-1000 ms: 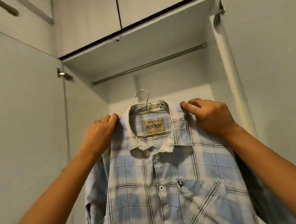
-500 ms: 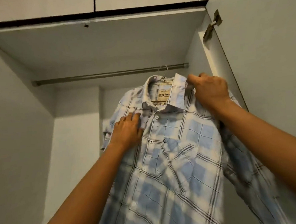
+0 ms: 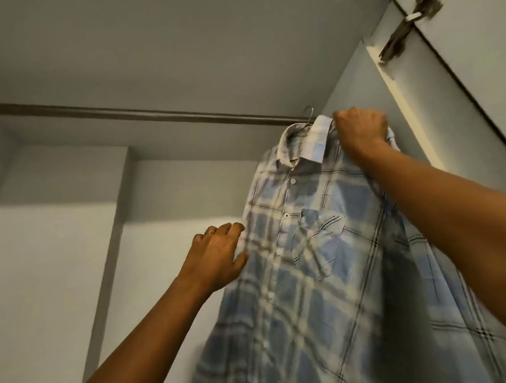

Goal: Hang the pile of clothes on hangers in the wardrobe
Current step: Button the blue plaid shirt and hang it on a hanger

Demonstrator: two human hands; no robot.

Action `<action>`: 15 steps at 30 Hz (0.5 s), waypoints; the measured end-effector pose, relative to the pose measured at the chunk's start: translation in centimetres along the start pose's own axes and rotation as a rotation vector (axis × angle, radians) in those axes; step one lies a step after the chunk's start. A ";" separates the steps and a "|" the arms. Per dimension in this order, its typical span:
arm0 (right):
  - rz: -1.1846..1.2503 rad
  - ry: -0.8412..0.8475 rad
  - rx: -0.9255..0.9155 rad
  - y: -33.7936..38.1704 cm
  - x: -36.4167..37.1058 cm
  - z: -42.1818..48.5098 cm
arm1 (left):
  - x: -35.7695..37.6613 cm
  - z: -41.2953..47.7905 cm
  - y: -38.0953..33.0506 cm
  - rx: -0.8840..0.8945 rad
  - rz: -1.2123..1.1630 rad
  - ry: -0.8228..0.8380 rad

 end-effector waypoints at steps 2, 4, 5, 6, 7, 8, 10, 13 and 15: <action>-0.059 0.001 -0.008 -0.3 1.2 1.3 | 1.7 0.7 0.2 0.031 0.020 -0.007; -0.123 0.016 -0.014 -0.2 2.2 2.7 | 2.7 1.8 0.6 0.040 -0.015 -0.031; -0.151 0.023 -0.010 -0.2 2.8 3.4 | 3.2 2.3 0.7 0.042 -0.043 -0.056; -0.171 0.024 -0.006 -0.1 3.3 4.0 | 3.5 2.7 0.8 0.045 -0.072 -0.085; -0.185 0.021 -0.001 0.0 3.8 4.6 | 3.9 3.1 0.9 0.050 -0.094 -0.110; -0.192 0.016 0.008 0.1 4.3 5.1 | 4.4 3.4 0.9 0.059 -0.112 -0.126; -0.189 0.005 0.027 0.1 4.9 6.1 | 5.4 4.0 0.9 0.074 -0.117 -0.138; -0.216 0.051 0.027 0.4 6.1 6.8 | 6.7 4.2 0.7 0.075 -0.137 -0.168; -0.235 0.076 0.014 0.5 6.8 6.8 | 7.5 4.1 0.3 0.068 -0.154 -0.184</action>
Point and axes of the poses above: each hand's wrist, its own z-axis towards the middle knuckle, its own x-axis out of the palm, y = z × x, the point moved 4 cm from there along z, towards the middle knuckle, and after that the axes turned 11 degrees about z, right-handed, at the moved point
